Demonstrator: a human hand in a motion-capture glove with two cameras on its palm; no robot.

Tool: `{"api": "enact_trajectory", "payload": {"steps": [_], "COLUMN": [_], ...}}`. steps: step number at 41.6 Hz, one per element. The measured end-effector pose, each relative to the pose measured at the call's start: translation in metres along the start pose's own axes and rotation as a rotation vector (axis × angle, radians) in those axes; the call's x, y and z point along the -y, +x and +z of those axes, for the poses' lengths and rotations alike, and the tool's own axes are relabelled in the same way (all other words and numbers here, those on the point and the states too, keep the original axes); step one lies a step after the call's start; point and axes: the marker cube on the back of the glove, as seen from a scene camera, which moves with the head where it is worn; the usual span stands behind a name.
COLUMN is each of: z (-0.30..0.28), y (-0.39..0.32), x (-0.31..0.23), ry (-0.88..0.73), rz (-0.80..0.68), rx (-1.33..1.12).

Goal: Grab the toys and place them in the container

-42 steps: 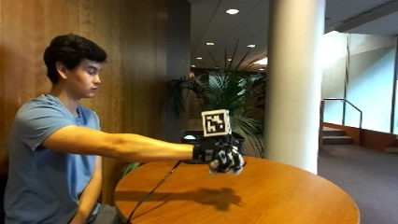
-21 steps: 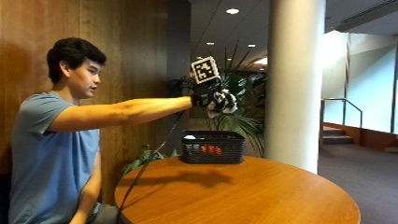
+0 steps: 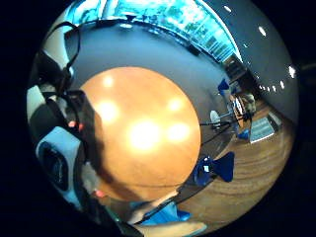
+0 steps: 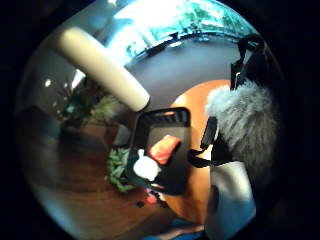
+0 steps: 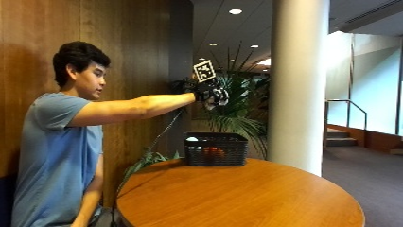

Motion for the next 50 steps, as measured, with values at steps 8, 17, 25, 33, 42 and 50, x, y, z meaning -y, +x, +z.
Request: {"api": "enact_trajectory", "payload": {"steps": [8,17,25,33,42,50], "z": [0.022,0.054,0.078,0.080,0.064,0.051], "y": [-0.013,-0.058,-0.077,-0.069,-0.025,0.027], "x": [-0.012,-0.023,-0.035,-0.038,-0.034,-0.034], "ry": [-0.034,-0.095,-0.277,-0.281,-0.249,-0.205], "rz": [-0.015,-0.059,-0.078,-0.183,-0.154,-0.072], "rx": [0.136,0.152,0.228,0.174,0.100,0.080]}}
